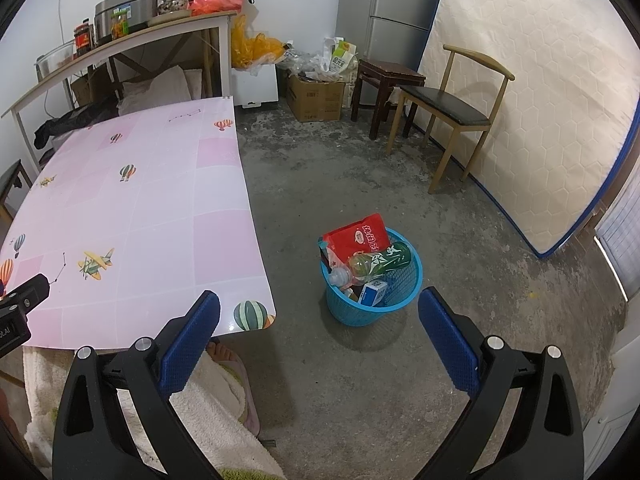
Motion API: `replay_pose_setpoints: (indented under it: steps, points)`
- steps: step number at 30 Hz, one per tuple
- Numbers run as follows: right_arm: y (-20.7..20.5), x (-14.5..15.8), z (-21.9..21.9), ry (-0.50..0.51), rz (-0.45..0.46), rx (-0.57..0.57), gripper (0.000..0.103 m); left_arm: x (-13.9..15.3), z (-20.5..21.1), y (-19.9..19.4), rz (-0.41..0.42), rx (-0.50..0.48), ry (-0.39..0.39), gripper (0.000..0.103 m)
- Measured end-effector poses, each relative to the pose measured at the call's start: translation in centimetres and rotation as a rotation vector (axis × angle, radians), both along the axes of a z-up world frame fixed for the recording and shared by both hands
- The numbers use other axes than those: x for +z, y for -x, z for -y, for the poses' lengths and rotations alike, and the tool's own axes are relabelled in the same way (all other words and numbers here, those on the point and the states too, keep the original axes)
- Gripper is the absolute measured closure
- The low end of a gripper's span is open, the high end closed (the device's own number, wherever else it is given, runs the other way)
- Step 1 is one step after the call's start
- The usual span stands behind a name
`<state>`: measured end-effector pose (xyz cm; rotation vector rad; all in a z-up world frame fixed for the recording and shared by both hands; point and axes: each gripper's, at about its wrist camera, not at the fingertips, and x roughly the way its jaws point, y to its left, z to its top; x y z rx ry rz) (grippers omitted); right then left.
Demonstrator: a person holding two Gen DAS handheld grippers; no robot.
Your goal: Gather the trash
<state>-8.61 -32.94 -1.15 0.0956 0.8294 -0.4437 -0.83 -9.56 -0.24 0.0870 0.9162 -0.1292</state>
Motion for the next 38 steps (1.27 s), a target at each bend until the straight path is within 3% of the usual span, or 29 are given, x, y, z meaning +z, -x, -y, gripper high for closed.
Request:
replay_pose_setpoints:
  steps: [38]
  points:
    - [-0.14, 0.07, -0.19, 0.001, -0.002, -0.001, 0.007, 0.03, 0.47, 0.49, -0.011, 0.003, 0.007, 0.009]
